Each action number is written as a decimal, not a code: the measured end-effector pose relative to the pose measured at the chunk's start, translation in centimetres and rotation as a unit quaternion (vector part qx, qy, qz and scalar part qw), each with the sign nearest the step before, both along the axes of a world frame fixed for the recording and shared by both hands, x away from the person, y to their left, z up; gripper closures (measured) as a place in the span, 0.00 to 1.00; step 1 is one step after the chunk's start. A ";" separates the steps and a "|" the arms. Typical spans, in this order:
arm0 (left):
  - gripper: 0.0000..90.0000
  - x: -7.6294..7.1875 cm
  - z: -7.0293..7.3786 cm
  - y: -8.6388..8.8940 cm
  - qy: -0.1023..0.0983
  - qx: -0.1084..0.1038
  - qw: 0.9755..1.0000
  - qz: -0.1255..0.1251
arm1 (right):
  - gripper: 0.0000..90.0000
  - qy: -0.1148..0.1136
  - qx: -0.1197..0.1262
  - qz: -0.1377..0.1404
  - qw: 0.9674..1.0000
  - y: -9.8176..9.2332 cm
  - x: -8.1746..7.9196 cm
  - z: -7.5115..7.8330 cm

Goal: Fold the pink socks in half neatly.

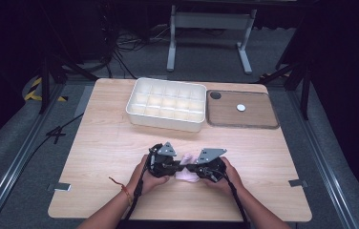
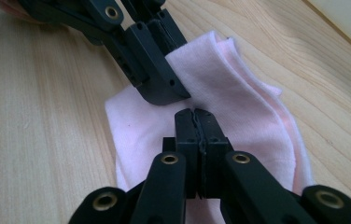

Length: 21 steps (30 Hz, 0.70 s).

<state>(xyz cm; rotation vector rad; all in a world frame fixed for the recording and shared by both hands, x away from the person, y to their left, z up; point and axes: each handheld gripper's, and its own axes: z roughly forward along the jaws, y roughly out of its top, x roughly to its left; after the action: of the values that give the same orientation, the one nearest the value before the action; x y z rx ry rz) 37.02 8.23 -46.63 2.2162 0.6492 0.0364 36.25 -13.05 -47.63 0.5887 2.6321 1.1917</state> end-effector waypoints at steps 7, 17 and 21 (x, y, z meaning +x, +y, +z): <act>0.88 -0.3 0.5 0.0 -0.005 -0.004 1.000 0.000 | 1.00 0.003 0.005 -0.009 1.000 0.2 0.1 -0.2; 0.93 -0.1 1.0 0.2 -0.021 -0.002 1.000 0.002 | 0.99 -0.026 0.017 -0.009 0.999 -1.0 -0.3 0.9; 0.93 -0.1 1.0 0.2 -0.015 -0.010 1.000 0.008 | 0.99 -0.036 0.010 -0.022 0.999 -2.2 -0.1 1.6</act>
<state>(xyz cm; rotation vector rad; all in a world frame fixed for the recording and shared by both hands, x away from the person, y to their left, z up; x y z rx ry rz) 36.87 8.47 -45.63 2.1877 0.6492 0.0718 36.16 -15.21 -46.07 0.5940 2.5369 1.2044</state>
